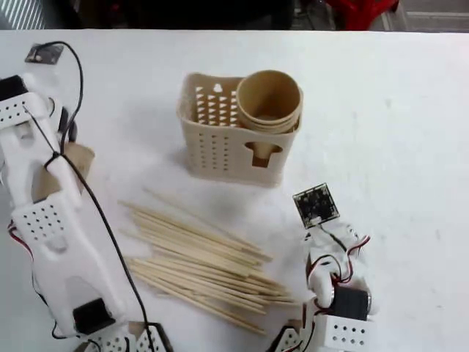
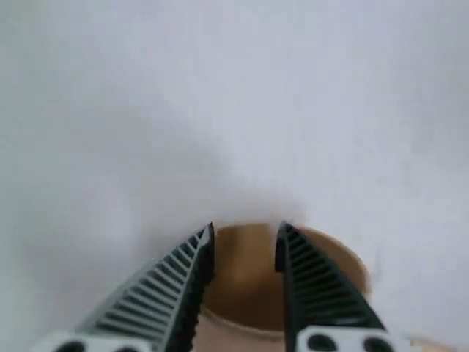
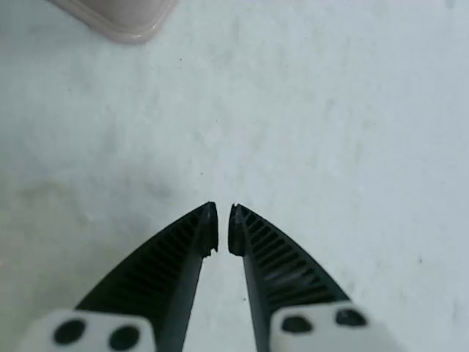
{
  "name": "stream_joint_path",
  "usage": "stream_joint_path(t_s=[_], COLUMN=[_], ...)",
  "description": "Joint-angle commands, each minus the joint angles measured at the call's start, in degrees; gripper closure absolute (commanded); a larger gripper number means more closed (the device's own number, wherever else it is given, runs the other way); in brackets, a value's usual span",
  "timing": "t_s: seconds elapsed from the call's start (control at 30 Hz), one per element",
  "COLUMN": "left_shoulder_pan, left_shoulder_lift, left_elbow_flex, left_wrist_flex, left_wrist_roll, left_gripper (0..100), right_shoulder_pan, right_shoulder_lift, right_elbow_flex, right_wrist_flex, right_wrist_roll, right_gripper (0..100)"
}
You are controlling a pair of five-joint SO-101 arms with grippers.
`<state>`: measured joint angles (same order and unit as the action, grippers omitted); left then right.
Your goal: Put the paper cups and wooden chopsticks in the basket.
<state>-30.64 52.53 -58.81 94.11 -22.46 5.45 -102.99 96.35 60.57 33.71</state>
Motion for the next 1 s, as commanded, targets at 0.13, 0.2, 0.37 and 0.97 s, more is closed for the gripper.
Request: stream_joint_path(t_s=[0.13,0.2,0.37,0.97], left_shoulder_pan=[-2.59,-4.18,-10.07,-22.46], left_shoulder_lift=[-6.64,-8.84,-13.49,-39.43], left_elbow_flex=[-0.18,0.0,1.05,44.4], left_wrist_flex=[8.26,8.35,8.53,5.89], left_wrist_roll=[-5.71,-7.03,-11.6,-31.38], left_gripper=[85,85,85,85], right_shoulder_pan=[-0.22,-0.22,-0.31,-0.22], right_shoulder_lift=[-0.31,-0.31,-0.31,-0.31], right_elbow_flex=[0.44,0.44,0.44,0.44], right_wrist_flex=[-0.92,-0.92,-0.92,-0.92], right_wrist_roll=[-0.44,-0.44,-0.44,-0.44], right_gripper=[95.4,95.4,95.4,95.4])
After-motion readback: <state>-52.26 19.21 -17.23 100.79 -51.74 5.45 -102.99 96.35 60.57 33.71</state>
